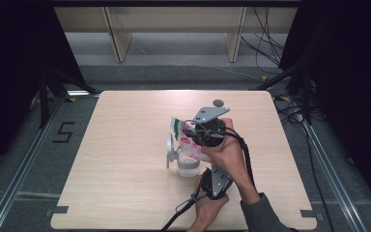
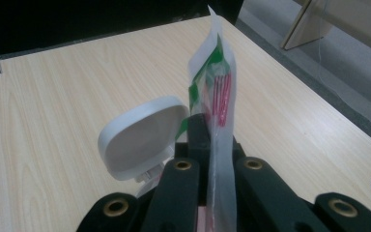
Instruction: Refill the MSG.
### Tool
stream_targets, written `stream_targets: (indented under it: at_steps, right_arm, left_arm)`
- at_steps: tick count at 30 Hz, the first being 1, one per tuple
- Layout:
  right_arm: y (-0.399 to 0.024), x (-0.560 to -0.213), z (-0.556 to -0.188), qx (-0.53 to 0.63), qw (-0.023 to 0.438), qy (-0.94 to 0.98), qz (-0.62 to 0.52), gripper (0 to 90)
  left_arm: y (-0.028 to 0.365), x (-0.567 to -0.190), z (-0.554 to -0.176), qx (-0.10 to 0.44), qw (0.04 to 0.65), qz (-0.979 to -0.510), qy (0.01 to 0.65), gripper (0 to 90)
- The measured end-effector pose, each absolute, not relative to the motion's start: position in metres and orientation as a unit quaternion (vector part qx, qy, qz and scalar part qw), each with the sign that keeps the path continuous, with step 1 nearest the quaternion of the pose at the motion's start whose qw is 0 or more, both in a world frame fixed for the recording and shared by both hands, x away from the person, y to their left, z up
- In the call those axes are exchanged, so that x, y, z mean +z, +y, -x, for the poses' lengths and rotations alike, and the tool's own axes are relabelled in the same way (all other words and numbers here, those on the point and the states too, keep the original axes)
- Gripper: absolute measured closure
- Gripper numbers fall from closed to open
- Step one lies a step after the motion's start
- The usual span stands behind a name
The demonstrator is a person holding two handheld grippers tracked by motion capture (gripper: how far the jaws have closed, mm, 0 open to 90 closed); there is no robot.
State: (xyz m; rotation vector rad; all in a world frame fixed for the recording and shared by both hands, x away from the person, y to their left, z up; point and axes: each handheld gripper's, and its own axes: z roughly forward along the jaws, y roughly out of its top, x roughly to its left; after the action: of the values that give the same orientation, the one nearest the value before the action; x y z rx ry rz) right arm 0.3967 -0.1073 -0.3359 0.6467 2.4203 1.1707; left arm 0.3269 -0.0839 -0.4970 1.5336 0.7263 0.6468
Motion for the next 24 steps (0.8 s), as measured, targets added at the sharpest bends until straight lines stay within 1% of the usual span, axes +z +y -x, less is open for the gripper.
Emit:
stream_targets:
  at_steps: [3,10,11,19,21,22,24]
  right_arm:
    - [-0.1078,-0.3351,-0.3963,0.414,0.181,0.861,-0.232,90.0]
    - [-0.1064,-0.3348,-0.3959,0.42,0.187,0.861,-0.219,90.0]
    - [-0.1058,-0.3347,-0.3952,0.419,0.181,0.862,-0.221,90.0]
    - [-0.1025,-0.3356,-0.3936,0.414,0.186,0.863,-0.222,90.0]
    - [-0.1032,-0.3354,-0.3945,0.413,0.18,0.864,-0.225,90.0]
    - [-0.1039,-0.3356,-0.3959,0.416,0.189,0.863,-0.215,90.0]
    - [-0.1054,-0.3346,-0.3953,0.415,0.183,0.863,-0.223,90.0]
  left_arm:
    - [-0.0835,-0.4968,-0.327,0.282,0.615,-0.666,0.315,83.0]
    - [-0.0834,-0.4959,-0.3273,0.281,0.617,-0.663,0.317,83.0]
    - [-0.0835,-0.4959,-0.3276,0.281,0.618,-0.662,0.318,83.0]
    - [-0.0829,-0.4953,-0.3275,0.281,0.618,-0.663,0.316,83.0]
    - [-0.083,-0.4954,-0.3273,0.281,0.617,-0.664,0.315,83.0]
    - [-0.0831,-0.4955,-0.3273,0.282,0.617,-0.664,0.315,83.0]
    - [-0.0829,-0.4953,-0.3271,0.282,0.616,-0.665,0.312,83.0]
